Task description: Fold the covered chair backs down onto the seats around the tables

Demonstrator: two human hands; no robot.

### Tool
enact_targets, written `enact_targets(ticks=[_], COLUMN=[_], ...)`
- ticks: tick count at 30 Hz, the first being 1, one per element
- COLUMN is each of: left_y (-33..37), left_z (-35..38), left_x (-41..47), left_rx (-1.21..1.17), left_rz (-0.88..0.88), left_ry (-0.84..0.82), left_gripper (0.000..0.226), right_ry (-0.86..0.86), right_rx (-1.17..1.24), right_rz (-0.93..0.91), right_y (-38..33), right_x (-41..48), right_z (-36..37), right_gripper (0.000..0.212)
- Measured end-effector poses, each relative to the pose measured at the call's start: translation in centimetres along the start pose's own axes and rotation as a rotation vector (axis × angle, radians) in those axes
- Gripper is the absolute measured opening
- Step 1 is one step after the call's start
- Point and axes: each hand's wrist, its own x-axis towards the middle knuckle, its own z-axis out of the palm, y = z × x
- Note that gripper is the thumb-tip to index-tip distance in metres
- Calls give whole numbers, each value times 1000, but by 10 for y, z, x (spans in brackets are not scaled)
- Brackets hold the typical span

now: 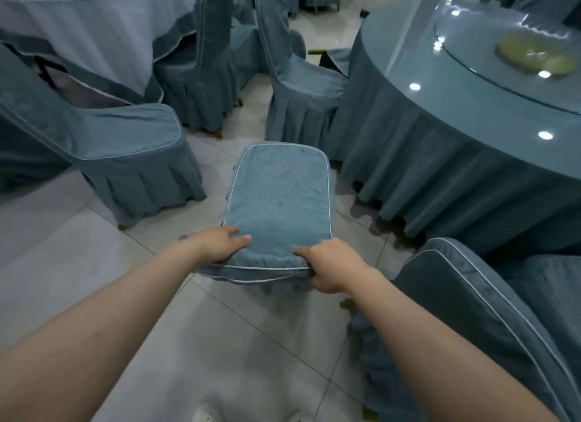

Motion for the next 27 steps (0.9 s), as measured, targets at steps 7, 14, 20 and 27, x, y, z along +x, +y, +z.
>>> enact_targets(ticks=[7, 14, 20, 27], left_y=[-19, -20, -13, 11], left_z=[-22, -35, -45, -67], left_x=[-21, -11, 16, 62], left_rx=[236, 195, 254, 274], left_rz=[330, 511, 494, 530], left_ry=[118, 282, 273, 316], left_gripper=[46, 53, 50, 45], right_ry=[15, 52, 141, 167], right_rx=[45, 86, 113, 98], right_rz=[16, 112, 222, 346], right_y=[-10, -17, -15, 16], right_x=[15, 28, 31, 60], right_z=[-18, -32, -31, -48], right_gripper=[33, 26, 29, 36])
